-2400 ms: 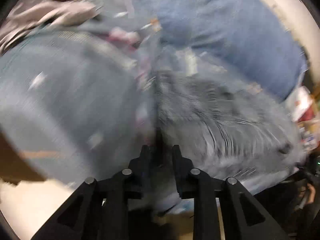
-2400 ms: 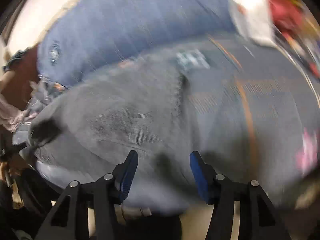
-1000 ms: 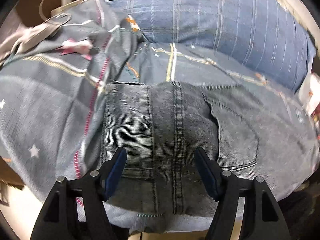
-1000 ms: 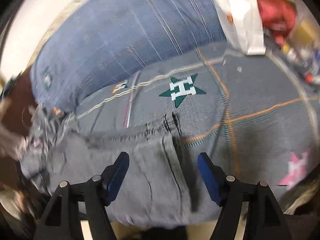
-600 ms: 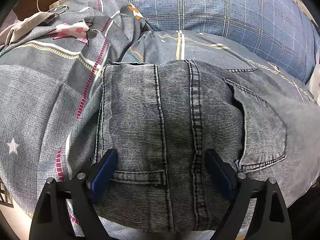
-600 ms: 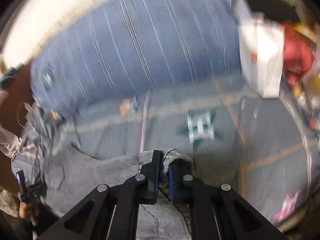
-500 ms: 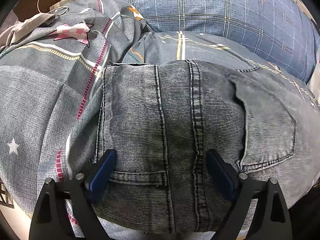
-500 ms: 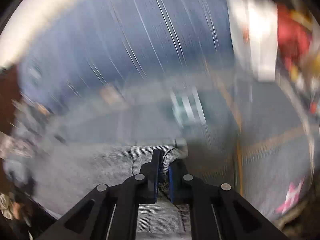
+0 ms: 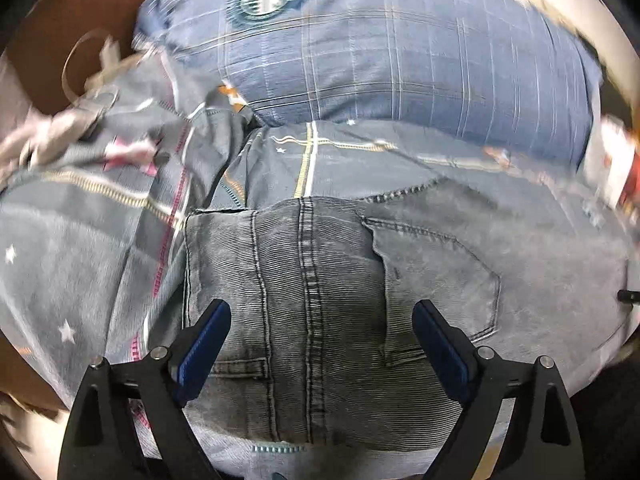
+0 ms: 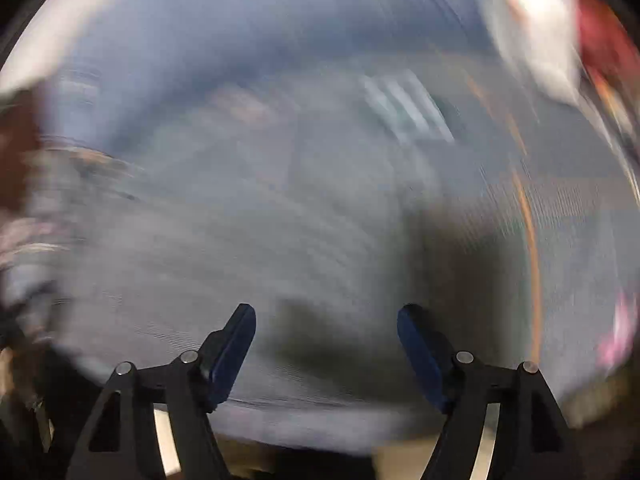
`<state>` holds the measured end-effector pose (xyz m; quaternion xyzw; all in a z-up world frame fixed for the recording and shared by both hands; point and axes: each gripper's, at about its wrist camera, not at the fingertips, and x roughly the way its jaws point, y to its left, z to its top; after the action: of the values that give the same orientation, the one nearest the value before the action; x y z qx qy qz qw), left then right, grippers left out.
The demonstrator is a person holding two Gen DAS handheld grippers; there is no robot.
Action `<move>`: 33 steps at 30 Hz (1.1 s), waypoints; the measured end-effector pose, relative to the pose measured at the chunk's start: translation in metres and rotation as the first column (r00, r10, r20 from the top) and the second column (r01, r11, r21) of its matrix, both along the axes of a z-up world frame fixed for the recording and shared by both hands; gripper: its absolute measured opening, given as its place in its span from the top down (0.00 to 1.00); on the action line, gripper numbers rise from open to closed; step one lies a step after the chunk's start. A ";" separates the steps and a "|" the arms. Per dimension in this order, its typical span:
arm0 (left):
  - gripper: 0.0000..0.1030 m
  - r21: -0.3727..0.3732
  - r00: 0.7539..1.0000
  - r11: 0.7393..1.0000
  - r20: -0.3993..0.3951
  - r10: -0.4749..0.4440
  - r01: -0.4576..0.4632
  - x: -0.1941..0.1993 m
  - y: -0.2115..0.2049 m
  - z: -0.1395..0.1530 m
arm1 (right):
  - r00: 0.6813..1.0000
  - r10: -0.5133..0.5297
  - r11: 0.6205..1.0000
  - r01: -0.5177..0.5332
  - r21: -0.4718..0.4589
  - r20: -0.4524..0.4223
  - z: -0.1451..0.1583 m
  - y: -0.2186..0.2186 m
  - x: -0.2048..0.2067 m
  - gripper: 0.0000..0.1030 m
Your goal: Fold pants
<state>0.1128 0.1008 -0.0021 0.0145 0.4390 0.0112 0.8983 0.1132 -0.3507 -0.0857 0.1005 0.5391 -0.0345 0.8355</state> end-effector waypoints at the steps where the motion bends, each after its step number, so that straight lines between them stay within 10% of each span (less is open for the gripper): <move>1: 0.10 0.058 0.999 0.998 -0.042 0.000 0.002 0.005 -0.006 -0.013 | 1.000 0.008 1.000 -0.008 0.000 0.014 0.013 0.004 0.004 0.33; 6: 0.11 0.009 0.990 0.996 -0.107 0.088 -0.087 0.014 0.007 -0.025 | 0.971 0.171 0.983 -0.155 -0.101 0.170 0.086 0.072 0.022 0.31; 9: 0.11 0.044 0.998 0.998 0.049 0.042 -0.044 0.003 -0.006 0.005 | 0.920 0.328 0.938 -0.344 0.041 0.216 0.096 0.141 0.057 0.29; 12: 0.11 0.066 0.999 0.998 0.042 -0.002 -0.001 0.007 -0.017 -0.004 | 0.853 0.478 0.842 -0.513 0.166 0.211 0.075 0.217 0.084 0.29; 14: 0.09 0.125 0.996 0.992 -0.086 0.023 -0.012 0.019 -0.017 -0.044 | 0.848 0.506 0.837 -0.526 0.150 0.156 0.043 0.242 0.097 0.29; 17: 0.02 -0.022 0.995 0.998 -0.072 0.062 -0.064 0.018 0.002 -0.053 | 0.895 0.442 0.886 -0.445 0.129 0.050 -0.013 0.242 0.116 0.30; 24: 0.02 -0.018 0.998 0.999 -0.045 0.039 -0.040 0.016 0.001 -0.058 | 0.831 0.532 0.834 -0.548 0.069 0.162 0.063 0.299 0.133 0.27; 28: 0.00 -0.024 0.998 0.999 -0.048 0.033 -0.034 0.020 0.004 -0.058 | 0.783 0.617 0.787 -0.616 -0.039 0.075 0.052 0.351 0.171 0.29; 29: 0.00 -0.024 0.998 0.999 -0.047 0.030 -0.032 0.023 0.006 -0.058 | 0.772 0.635 0.773 -0.633 -0.055 0.035 0.040 0.363 0.183 0.32; 31: 0.00 -0.027 0.999 0.999 -0.046 0.024 -0.025 0.024 0.007 -0.059 | 0.727 0.683 0.725 -0.687 -0.052 -0.069 0.011 0.383 0.196 0.83; 33: 0.00 -0.033 0.999 0.999 -0.046 0.019 -0.020 0.024 0.009 -0.060 | 0.695 0.716 0.683 -0.717 -0.143 -0.066 0.016 0.393 0.184 0.86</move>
<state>0.1372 0.1094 -0.0619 -0.0043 0.4599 0.0123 0.8879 0.2976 0.0422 -0.0694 -0.1844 0.5331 0.2517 0.7864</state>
